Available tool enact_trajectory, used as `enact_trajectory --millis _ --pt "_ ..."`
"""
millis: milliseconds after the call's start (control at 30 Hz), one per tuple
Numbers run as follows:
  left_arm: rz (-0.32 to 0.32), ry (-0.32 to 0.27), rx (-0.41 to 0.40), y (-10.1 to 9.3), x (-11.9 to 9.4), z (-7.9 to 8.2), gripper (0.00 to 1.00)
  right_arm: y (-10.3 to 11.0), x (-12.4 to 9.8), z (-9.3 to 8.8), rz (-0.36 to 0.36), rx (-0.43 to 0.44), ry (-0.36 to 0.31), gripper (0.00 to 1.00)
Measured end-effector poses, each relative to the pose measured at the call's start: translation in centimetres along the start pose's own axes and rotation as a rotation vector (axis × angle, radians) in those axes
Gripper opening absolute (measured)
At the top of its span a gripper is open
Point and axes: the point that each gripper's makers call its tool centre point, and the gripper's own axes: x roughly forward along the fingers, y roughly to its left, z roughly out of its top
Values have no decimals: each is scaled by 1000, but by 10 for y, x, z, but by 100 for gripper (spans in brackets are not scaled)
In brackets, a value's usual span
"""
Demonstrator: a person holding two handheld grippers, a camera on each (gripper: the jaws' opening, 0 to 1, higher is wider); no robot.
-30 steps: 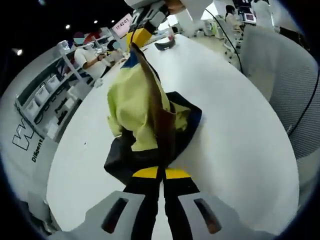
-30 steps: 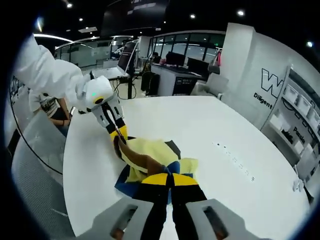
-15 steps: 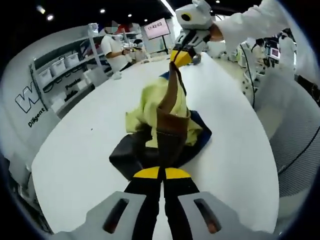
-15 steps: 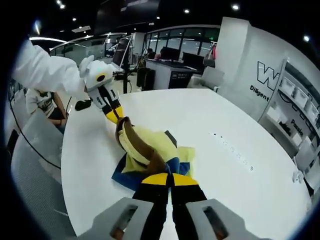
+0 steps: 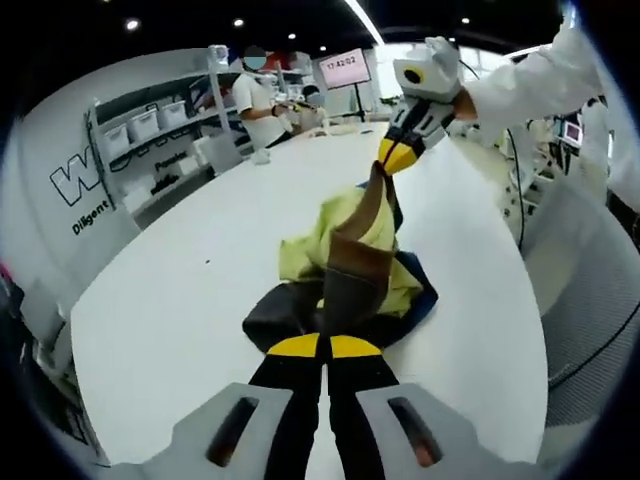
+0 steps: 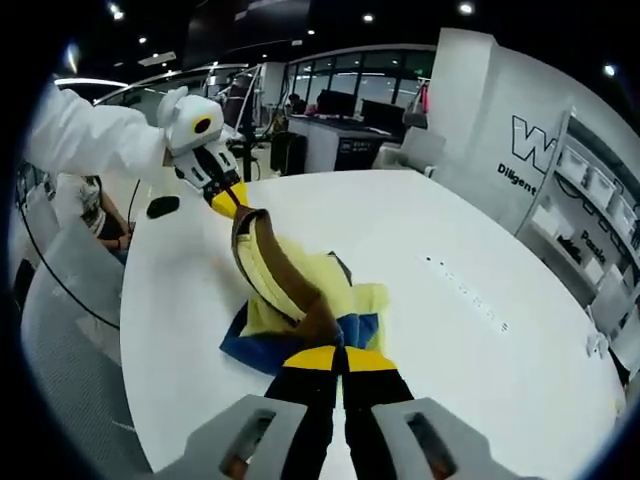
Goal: Fold the garment on the visible template until the final outline fits inside the template.
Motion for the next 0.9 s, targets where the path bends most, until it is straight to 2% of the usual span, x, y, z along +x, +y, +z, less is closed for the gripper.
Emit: enact_trajectory --millis 267,500,667,900 --pt "5 -60 -54 0 -7 15 0 -3 -4 1 -8 4 -12 0" --pt "32 -107 -87 6 -18 27 0 -6 -12 11 -22 -2 -35 0" --pt "55 -111 -76 10 -25 38 0 -9 -18 21 -31 -29 -42 0" --pt "96 -121 -14 20 -42 65 0 -18 -33 40 -65 -71 -66 0"
